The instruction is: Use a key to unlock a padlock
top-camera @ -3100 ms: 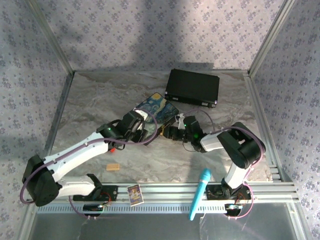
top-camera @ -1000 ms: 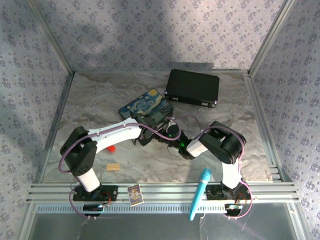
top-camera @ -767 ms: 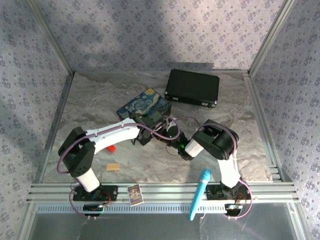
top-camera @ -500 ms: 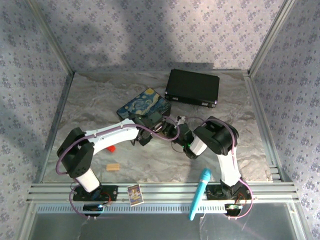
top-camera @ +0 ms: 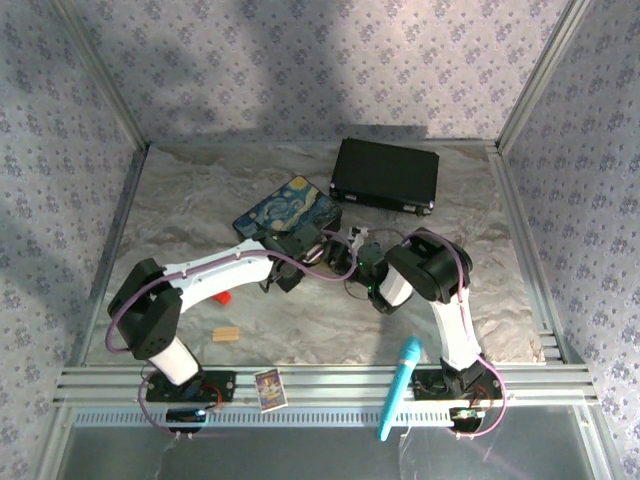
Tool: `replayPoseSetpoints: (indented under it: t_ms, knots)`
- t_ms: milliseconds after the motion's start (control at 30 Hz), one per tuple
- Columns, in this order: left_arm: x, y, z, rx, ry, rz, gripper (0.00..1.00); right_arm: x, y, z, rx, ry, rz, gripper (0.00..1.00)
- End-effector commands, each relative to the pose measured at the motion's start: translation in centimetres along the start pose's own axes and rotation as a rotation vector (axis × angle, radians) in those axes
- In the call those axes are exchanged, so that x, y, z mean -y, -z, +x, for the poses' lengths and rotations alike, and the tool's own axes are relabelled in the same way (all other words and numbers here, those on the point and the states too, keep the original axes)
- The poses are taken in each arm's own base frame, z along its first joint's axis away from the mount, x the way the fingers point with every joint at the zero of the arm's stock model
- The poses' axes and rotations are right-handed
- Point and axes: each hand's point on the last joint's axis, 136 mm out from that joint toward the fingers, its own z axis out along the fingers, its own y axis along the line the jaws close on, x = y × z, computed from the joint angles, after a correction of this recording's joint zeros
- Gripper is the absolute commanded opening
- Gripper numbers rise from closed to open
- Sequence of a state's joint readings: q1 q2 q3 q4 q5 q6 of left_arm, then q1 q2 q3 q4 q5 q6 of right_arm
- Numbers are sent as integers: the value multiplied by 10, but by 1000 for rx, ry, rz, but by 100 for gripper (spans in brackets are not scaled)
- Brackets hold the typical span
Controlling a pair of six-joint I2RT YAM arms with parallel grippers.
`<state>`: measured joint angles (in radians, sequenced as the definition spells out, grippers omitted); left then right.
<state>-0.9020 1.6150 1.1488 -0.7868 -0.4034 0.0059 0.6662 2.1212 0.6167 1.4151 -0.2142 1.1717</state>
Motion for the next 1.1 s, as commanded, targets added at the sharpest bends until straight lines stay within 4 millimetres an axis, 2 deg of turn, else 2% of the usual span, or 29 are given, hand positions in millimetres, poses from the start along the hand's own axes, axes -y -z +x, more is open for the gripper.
replayPoseSetpoints:
  t_ms: [0, 67, 133, 267, 467, 567, 667, 800, 867, 1000, 1067]
  knots:
    - [25, -1, 14, -48, 9, 146, 51, 62, 9, 44, -157, 69, 210, 46]
    - [23, 3, 9, -30, 24, 161, 51, 69, 14, 45, -152, 92, 239, 48]
    - [22, 6, 3, -10, 42, 175, 51, 68, 10, 49, -180, 93, 218, 46]
    - [14, 8, -4, 9, 103, 189, 51, 59, 0, 58, -225, 115, 143, 44]
    - [-4, 15, -9, 55, 206, 208, 51, 36, -1, 65, -276, 187, 45, 30]
    - [-12, 22, -12, 74, 219, 191, 51, 54, 2, 59, -242, 203, 163, 29]
    - [-26, 34, -19, 114, 269, 157, 51, 79, 12, 52, -218, 189, 323, 31]
    - [-55, 51, -26, 186, 389, 120, 53, 89, 21, 45, -204, 218, 425, 36]
    - [-67, 55, -28, 219, 449, 128, 55, 82, 20, 46, -219, 275, 436, 39]
    - [-98, 49, -23, 210, 541, 96, 63, 71, 13, 62, -314, 413, 452, 48]
    - [-118, 45, -22, 195, 589, 58, 73, 75, 18, 67, -346, 439, 477, 54]
